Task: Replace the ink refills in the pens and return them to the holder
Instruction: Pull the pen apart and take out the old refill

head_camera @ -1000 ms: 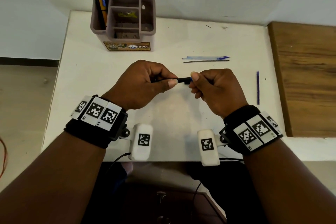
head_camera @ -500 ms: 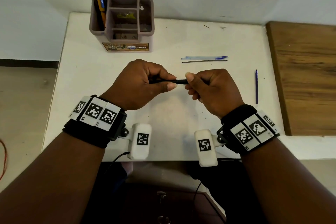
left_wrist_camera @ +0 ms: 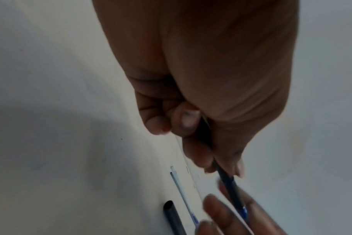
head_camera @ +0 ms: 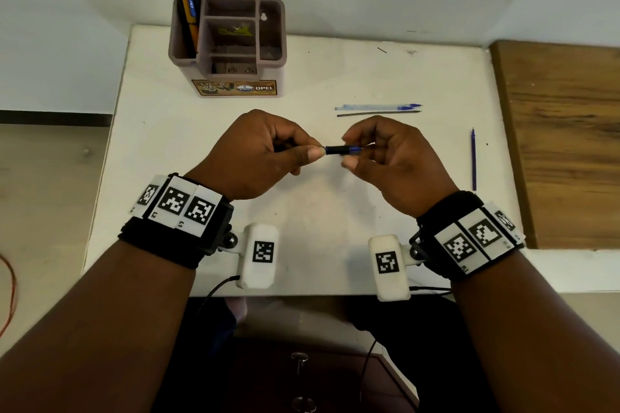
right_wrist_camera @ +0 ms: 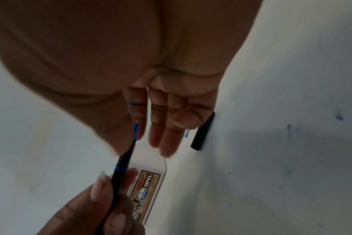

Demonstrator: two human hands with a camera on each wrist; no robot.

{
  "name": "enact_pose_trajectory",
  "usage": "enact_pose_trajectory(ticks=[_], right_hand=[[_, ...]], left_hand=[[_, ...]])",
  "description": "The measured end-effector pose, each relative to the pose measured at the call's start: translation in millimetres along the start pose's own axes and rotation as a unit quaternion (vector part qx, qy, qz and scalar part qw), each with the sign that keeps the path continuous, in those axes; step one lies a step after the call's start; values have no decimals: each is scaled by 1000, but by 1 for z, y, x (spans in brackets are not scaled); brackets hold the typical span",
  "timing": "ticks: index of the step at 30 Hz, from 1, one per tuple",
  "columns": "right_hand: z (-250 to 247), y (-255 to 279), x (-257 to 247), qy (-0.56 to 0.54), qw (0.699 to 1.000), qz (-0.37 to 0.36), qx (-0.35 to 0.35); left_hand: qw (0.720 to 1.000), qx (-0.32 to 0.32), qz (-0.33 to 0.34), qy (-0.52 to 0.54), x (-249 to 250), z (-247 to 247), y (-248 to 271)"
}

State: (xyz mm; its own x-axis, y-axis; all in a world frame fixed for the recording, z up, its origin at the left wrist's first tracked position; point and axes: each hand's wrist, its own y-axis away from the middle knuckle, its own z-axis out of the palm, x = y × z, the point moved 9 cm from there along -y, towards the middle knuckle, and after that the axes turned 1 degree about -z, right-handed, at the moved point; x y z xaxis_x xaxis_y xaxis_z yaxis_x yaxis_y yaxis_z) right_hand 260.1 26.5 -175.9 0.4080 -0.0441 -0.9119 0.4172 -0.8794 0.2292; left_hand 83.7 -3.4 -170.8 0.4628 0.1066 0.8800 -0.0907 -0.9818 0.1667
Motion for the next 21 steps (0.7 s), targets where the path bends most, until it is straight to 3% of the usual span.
enact_pose_trajectory(ticks=[3, 14, 21], right_hand=[[3, 0, 3, 3, 1000, 28, -7], [3, -1, -3, 9, 1000, -9, -14], [2, -1, 2, -4, 1000, 18, -13]], left_hand=[[1000, -5, 1, -6, 0, 1, -1], [1000, -10, -4, -1, -1, 7, 1], [1000, -18, -6, -4, -1, 10, 1]])
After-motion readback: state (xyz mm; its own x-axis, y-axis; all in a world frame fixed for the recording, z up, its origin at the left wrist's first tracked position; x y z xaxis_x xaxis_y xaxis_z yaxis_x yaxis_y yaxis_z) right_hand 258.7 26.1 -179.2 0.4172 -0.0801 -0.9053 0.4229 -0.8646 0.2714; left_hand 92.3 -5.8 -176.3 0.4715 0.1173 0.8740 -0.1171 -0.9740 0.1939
